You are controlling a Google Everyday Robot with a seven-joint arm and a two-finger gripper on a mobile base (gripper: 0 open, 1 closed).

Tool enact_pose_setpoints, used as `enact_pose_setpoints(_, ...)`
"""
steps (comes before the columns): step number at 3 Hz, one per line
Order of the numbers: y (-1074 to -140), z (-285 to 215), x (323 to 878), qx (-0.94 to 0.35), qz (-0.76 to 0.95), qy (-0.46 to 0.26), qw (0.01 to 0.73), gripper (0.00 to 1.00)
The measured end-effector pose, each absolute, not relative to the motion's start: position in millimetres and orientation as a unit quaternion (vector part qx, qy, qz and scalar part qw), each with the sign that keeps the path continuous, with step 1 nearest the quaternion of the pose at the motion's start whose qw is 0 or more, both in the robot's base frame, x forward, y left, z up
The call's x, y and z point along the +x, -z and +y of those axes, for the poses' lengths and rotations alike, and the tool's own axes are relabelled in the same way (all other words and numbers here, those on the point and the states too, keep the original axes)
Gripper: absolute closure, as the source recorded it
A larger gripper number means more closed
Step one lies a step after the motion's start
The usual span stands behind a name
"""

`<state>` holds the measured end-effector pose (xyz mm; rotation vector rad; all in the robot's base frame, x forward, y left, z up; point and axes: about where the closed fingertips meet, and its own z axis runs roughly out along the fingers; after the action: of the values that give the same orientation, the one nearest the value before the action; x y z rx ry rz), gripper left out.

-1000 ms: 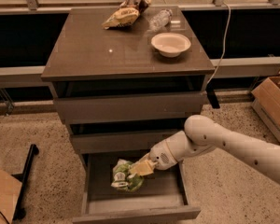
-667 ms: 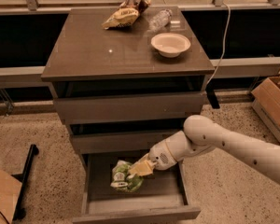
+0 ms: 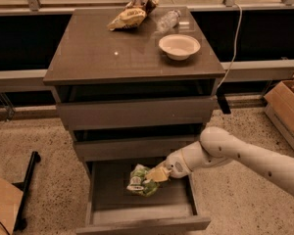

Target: Place green jalapeno chip bag into bottom drawer

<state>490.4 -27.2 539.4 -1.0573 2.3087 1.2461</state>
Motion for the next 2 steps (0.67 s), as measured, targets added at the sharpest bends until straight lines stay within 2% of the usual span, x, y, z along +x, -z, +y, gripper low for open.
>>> enact_pose_setpoints(2,-445,-76,533,-0.315,0.820,-0.452,0.155,1.00)
